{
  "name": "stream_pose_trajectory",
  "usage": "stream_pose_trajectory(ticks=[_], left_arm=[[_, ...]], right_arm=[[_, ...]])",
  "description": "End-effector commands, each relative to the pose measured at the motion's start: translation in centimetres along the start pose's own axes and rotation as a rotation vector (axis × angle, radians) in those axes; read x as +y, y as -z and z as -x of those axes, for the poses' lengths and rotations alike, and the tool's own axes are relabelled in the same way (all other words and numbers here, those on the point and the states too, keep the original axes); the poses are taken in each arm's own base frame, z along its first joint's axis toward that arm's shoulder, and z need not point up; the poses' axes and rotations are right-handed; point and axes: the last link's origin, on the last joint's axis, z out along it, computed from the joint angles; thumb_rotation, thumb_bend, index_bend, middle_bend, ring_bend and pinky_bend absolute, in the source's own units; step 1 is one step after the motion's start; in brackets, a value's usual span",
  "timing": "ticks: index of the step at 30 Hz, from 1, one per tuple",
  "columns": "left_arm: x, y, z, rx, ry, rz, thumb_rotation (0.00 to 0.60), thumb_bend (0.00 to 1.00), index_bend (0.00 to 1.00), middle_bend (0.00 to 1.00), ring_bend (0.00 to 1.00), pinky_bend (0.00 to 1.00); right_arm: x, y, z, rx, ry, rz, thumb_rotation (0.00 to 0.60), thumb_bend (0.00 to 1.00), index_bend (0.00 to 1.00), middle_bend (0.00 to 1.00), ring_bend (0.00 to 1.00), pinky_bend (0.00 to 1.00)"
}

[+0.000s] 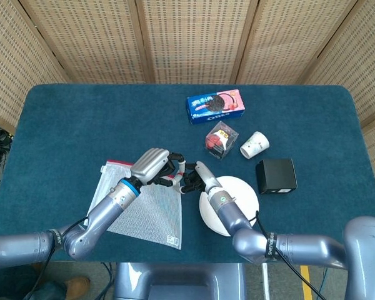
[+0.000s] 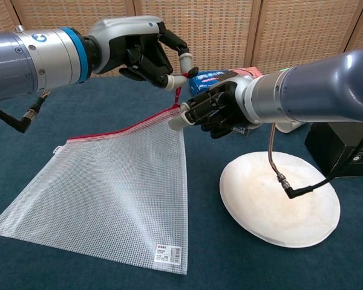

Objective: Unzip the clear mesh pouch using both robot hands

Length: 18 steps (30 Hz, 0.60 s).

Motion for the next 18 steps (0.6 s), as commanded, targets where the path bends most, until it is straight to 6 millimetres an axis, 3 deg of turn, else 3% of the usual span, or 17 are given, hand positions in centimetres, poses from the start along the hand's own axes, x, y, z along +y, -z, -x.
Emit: stream_pose_trajectory(ticks=[1, 7, 14, 18], left_arm=[[-0.04, 0.01, 0.01, -0.001, 0.002, 0.0, 0.6, 0.94, 0.7, 0.97, 1.0, 1.0], [-0.12, 0.01, 0.08, -0.002, 0.003, -0.001, 0.6, 0.94, 0.7, 0.97, 1.0, 1.0], [-0.31, -0.1, 0.16, -0.003, 0.008, -0.008, 0.6, 0.94, 0.71, 0.97, 1.0, 1.0], [-0.55, -0.17, 0.13, 0.002, 0.009, -0.016, 0.6, 0.94, 0.73, 0.97, 1.0, 1.0]], right_arm=[[-0.03, -0.03, -0.02, 0.005, -0.004, 0.001, 0.6, 0.48, 0.57, 0.97, 0.94, 1.0], [0.03, 0.03, -0.06, 0.003, -0.008, 0.001, 0.6, 0.58, 0.58, 0.97, 0.94, 1.0], [-0.04, 0.28, -0.07, -0.014, -0.015, -0.006, 0.6, 0.86, 0.66, 0.99, 0.95, 1.0], [0.08, 0.53, -0.06, -0.018, -0.001, -0.01, 0.6, 0.92, 0.69, 0.99, 0.95, 1.0]])
